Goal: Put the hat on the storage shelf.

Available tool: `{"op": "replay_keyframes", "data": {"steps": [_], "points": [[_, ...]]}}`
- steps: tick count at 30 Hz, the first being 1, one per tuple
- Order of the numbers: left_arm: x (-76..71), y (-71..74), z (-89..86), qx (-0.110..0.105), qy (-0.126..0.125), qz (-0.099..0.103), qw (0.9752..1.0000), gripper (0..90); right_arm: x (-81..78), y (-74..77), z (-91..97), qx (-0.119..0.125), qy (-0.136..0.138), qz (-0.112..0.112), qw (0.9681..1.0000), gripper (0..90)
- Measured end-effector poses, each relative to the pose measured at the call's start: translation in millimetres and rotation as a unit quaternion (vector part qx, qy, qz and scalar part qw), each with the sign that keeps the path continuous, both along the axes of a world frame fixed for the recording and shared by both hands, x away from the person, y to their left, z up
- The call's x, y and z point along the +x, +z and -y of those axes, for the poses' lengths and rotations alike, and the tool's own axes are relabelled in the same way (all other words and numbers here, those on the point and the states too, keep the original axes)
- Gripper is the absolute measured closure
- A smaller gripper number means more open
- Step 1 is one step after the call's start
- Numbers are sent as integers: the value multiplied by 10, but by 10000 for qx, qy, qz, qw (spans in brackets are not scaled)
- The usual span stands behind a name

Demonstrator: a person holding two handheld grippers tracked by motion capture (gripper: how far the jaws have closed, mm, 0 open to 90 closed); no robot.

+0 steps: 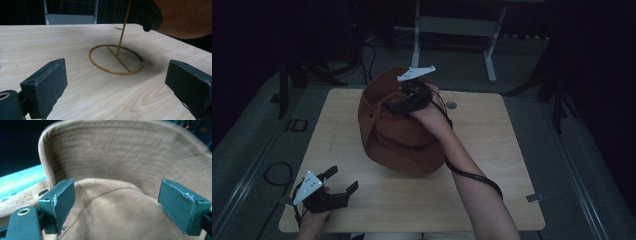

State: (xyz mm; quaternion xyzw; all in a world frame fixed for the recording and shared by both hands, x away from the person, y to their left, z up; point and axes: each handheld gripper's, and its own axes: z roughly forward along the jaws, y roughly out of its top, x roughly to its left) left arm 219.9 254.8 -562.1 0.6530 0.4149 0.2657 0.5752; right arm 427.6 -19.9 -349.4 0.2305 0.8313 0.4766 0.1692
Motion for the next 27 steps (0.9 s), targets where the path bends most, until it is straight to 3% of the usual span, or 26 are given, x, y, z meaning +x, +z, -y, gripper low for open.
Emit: {"op": "replay_keyframes", "data": {"steps": [1,7,12,18,23,27], "points": [[5,-7,-7,29,33,-15,10000,46,-20,19,79,90,34,117,9999,142],[19,-29,-7,75,116,16,9999,46,-69,7,273,118,45,-60,9999,142],[34,-57,-15,155,203,4,9997,46,-139,-29,397,179,108,-64,9998,142],[46,-87,-4,367,375,51,9986,46,-243,-142,590,246,174,-132,9995,144],[49,-101,7,392,366,3,9986,46,-294,-220,725,363,183,-131,9991,145],[56,-115,9,395,356,-27,9986,46,-338,-320,856,284,144,-138,9994,146]]}}
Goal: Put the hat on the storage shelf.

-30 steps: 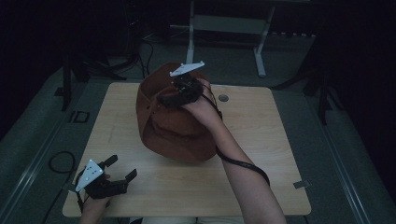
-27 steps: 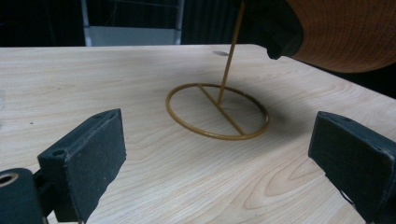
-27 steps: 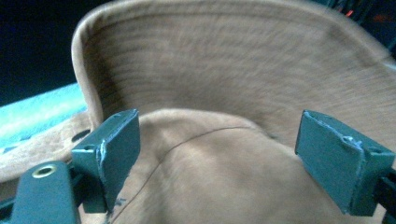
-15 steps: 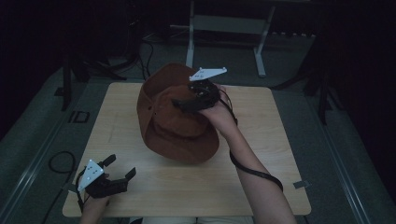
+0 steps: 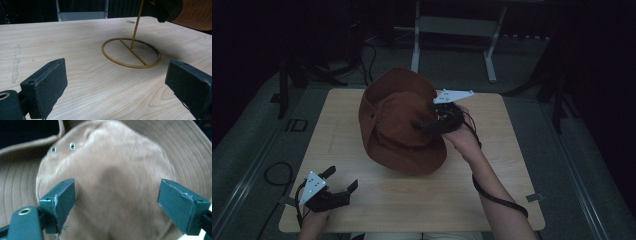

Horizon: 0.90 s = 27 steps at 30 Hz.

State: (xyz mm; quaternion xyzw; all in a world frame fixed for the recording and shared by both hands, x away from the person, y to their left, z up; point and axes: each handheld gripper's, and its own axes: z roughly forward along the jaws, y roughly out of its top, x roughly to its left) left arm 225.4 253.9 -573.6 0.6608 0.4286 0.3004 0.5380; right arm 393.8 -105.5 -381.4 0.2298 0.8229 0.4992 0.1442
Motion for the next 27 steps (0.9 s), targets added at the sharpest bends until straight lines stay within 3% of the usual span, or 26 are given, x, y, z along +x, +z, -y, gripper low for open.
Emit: {"op": "replay_keyframes", "data": {"steps": [9,15,18,19,20,26,27], "points": [[9,-17,-4,-17,9,-48,10000,46,-155,-201,390,167,-72,-53,9998,154],[13,-25,7,20,-3,-67,10000,46,-257,-348,567,69,-151,-70,9998,154],[14,-24,8,13,10,-63,10000,46,-314,-482,677,149,-246,-145,9995,154],[14,-24,8,16,11,-58,10000,46,-347,-591,747,173,-272,-198,9993,154],[13,-25,7,11,9,-52,10000,46,-347,-591,747,173,-272,-198,9993,154],[16,-32,17,14,-4,-87,10000,46,-464,-991,987,120,-382,-279,9988,154],[16,-30,18,46,0,-95,9999,46,-464,-991,987,120,-382,-279,9988,154]]}}
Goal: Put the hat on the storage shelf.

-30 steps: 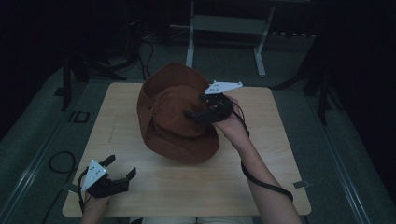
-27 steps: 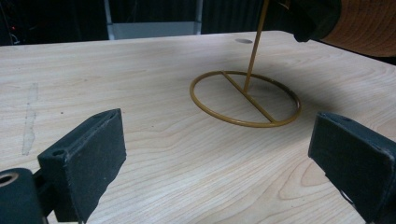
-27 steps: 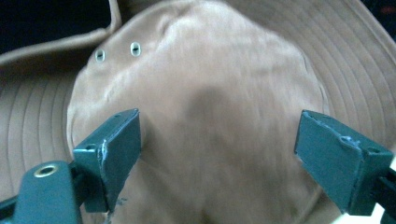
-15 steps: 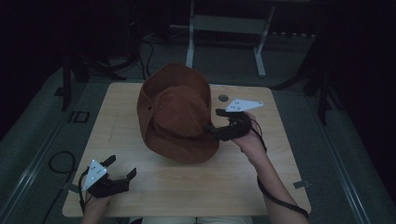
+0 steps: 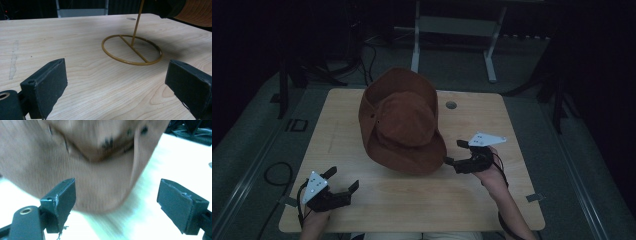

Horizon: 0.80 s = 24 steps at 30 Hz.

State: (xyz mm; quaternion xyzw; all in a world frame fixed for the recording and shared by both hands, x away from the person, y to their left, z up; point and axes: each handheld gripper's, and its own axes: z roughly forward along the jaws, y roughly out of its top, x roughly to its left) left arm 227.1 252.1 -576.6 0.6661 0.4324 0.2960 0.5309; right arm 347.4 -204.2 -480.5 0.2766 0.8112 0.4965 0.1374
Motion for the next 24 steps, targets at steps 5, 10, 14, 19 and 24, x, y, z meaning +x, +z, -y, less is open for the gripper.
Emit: {"op": "replay_keyframes", "data": {"steps": [5,10,14,19,24], "points": [[0,-1,9,10,-23,-16,10000,46,-72,-248,128,-57,40,-11,10000,154],[2,0,22,34,-53,-73,10000,47,-144,-469,244,-212,53,-196,9996,154],[0,-1,22,39,-40,-72,10000,47,-201,-583,335,-213,-23,-225,9995,154],[0,-5,20,44,-30,-86,9999,47,-251,-670,428,-197,-123,-304,9993,154],[-2,-5,18,39,-25,-82,10000,47,-321,-715,526,-240,-224,-193,9993,154]]}}
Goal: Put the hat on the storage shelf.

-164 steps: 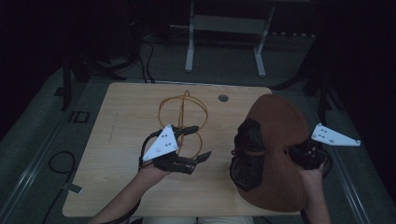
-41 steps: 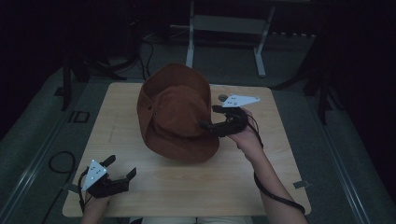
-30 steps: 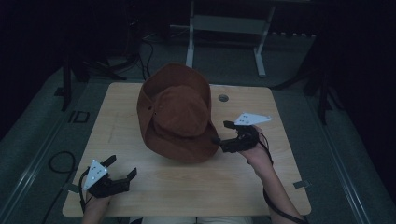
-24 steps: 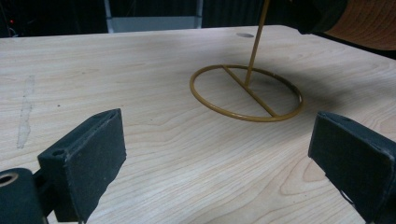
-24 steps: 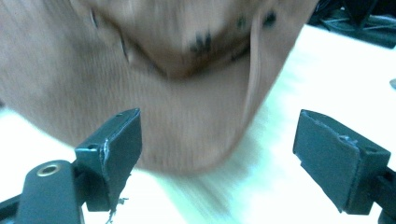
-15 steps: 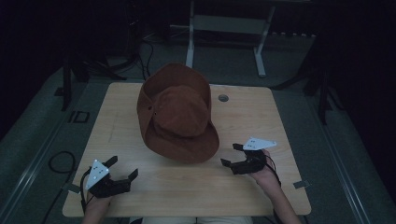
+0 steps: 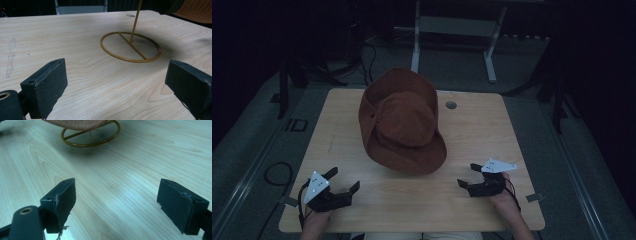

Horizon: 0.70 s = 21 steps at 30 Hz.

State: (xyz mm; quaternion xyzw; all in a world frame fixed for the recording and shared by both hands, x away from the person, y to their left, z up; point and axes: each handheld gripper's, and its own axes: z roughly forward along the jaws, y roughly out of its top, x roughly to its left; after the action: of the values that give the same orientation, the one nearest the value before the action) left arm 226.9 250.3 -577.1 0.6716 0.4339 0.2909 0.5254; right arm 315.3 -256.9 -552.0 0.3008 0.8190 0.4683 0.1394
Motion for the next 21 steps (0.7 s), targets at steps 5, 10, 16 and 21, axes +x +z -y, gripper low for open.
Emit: {"op": "replay_keyframes", "data": {"steps": [5,10,16,21], "points": [[1,-3,-2,-3,8,-2,10000,47,-66,-30,134,68,-104,89,9999,153],[3,-5,5,6,-9,-5,10000,47,-116,-96,296,1,-290,-8,9996,147],[3,-8,3,23,0,-11,10000,47,-167,-114,363,25,-378,-54,9993,147],[4,-10,8,38,-15,-1,10000,47,-221,-118,418,-35,-497,27,9988,147]]}}
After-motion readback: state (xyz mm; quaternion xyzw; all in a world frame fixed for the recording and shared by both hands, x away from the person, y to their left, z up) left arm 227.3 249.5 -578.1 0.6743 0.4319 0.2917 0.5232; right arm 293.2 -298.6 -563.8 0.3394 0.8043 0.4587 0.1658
